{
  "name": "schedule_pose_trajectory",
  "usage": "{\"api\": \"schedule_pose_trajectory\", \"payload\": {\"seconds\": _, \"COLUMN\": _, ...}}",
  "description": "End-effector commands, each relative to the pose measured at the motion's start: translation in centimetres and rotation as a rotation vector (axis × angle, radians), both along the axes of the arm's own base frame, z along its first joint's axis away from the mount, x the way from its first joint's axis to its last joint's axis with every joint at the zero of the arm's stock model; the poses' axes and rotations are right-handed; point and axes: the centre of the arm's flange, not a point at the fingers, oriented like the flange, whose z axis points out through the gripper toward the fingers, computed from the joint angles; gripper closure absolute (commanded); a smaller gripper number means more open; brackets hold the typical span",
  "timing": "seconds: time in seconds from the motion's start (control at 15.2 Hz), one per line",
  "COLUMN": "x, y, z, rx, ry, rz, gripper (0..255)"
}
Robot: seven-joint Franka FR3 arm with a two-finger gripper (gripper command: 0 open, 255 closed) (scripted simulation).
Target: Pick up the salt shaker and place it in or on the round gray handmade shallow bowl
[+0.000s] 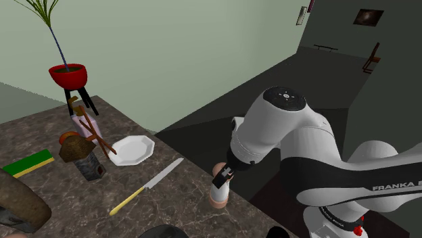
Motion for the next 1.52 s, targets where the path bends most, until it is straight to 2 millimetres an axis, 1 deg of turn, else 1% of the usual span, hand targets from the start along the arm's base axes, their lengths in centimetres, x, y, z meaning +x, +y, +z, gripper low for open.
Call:
{"api": "schedule_pose_trajectory", "payload": {"seconds": 0.0, "x": 0.0, "y": 0.0, "z": -0.1, "rx": 0.000, "ry": 0.000, "rz": 0.000, "gripper": 0}}
{"api": "schedule_pose_trajectory", "payload": {"seconds": 0.33, "x": 0.0, "y": 0.0, "z": -0.1, "rx": 0.000, "ry": 0.000, "rz": 0.000, "gripper": 0}}
{"api": "schedule_pose_trajectory", "payload": {"seconds": 0.4, "x": 0.0, "y": 0.0, "z": -0.1, "rx": 0.000, "ry": 0.000, "rz": 0.000, "gripper": 255}}
{"api": "schedule_pose_trajectory", "payload": {"seconds": 0.99, "x": 0.0, "y": 0.0, "z": -0.1, "rx": 0.000, "ry": 0.000, "rz": 0.000, "gripper": 255}}
{"api": "schedule_pose_trajectory", "payload": {"seconds": 1.45, "x": 0.0, "y": 0.0, "z": 3.6, "rx": 0.000, "ry": 0.000, "rz": 0.000, "gripper": 255}}
